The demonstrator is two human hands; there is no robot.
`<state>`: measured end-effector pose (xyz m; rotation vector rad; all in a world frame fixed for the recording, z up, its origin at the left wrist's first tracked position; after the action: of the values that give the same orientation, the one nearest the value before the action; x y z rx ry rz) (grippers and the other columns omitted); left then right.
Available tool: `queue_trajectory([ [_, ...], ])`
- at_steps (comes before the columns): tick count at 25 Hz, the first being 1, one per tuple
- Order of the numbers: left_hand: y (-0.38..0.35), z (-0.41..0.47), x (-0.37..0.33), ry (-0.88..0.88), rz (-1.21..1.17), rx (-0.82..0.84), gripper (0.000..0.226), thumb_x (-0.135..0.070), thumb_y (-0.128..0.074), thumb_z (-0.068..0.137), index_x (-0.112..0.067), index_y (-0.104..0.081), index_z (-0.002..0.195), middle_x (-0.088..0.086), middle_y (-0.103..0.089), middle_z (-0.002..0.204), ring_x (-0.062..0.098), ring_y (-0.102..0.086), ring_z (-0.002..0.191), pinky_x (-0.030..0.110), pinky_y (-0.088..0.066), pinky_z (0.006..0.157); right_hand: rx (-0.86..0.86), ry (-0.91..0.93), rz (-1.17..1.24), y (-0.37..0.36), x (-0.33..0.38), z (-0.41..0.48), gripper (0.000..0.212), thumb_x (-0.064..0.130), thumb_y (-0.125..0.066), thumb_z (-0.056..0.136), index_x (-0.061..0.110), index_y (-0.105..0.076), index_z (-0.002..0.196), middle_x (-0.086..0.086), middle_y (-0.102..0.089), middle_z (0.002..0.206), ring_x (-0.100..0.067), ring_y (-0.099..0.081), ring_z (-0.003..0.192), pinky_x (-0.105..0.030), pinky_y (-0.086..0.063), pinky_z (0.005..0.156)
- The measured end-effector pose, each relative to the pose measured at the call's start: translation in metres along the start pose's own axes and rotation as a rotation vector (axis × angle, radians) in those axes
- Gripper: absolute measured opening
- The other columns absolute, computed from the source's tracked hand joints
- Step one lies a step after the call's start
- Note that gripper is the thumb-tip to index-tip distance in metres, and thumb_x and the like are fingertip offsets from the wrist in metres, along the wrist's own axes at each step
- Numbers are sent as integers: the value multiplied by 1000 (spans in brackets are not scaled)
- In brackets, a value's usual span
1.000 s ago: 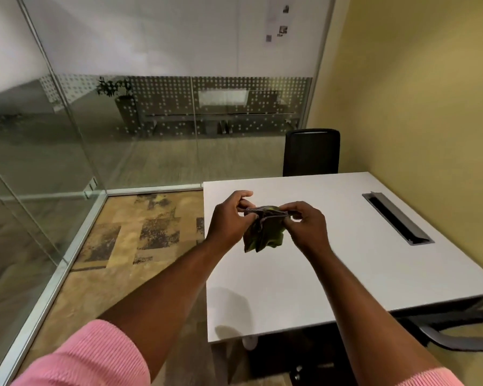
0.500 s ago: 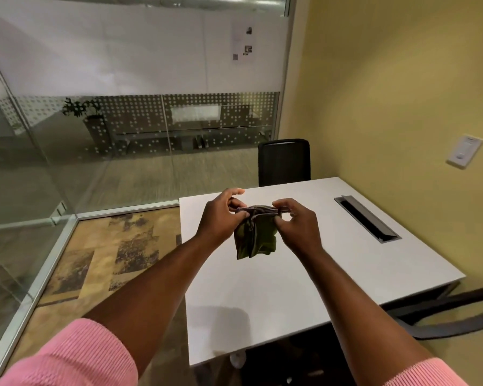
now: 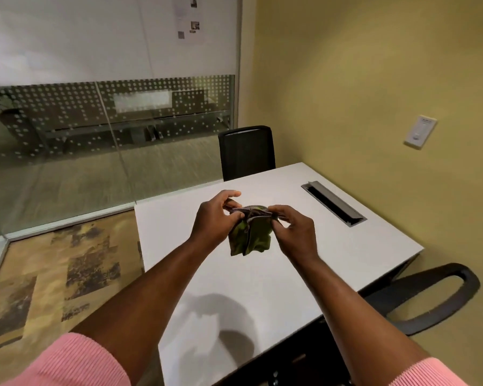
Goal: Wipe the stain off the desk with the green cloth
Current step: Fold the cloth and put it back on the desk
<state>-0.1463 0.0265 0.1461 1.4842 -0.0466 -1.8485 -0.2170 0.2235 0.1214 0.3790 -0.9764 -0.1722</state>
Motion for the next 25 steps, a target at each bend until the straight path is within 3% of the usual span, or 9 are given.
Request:
queue_trajectory([
  [4,-48,36,-3,-39,-50,114,47,-12,-81,83,-26,-67,126,-11,-74,94,3,-70,95,20,-56,85,-108,-181,76,26,-32,15,35,0,-72,84,21,-77,111,10,-78,101,-5,-74,94,-28,-59,90],
  [8,-114,65,-20,-68,-108,261,49,-13,-82,84,-29,-66,127,-11,-74,95,0,-70,94,11,-52,76,-188,-291,57,74,-66,29,37,2,-74,85,23,-75,115,13,-77,99,-3,-73,93,-26,-59,89],
  [13,-210,92,-41,-80,-162,395,49,-9,-82,82,-27,-67,126,-9,-75,95,2,-70,94,13,-53,76,-270,-349,-21,133,-130,47,35,1,-75,85,22,-76,113,18,-75,98,-1,-72,93,-24,-59,87],
  [22,-426,135,-35,89,-63,538,48,-8,-81,78,-28,-68,120,-3,-75,94,14,-71,90,27,-56,83,-197,-550,-60,221,-324,87,36,-2,-74,85,20,-76,113,21,-71,97,12,-66,89,-7,-51,81],
  [25,-486,145,-24,162,-18,573,46,-9,-80,79,-30,-68,118,-6,-75,93,13,-71,89,28,-56,81,-162,-653,-87,234,-382,90,35,-1,-75,85,20,-76,113,19,-71,97,11,-66,92,-12,-52,86],
])
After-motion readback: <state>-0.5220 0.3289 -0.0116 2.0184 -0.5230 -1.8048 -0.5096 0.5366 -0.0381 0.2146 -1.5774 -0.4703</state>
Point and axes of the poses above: each hand's wrist, its own z-axis towards the middle knuckle, its own y-axis out of the back of the hand, x = y × z, the point moved 4 cm from there along z, towards the middle knuckle
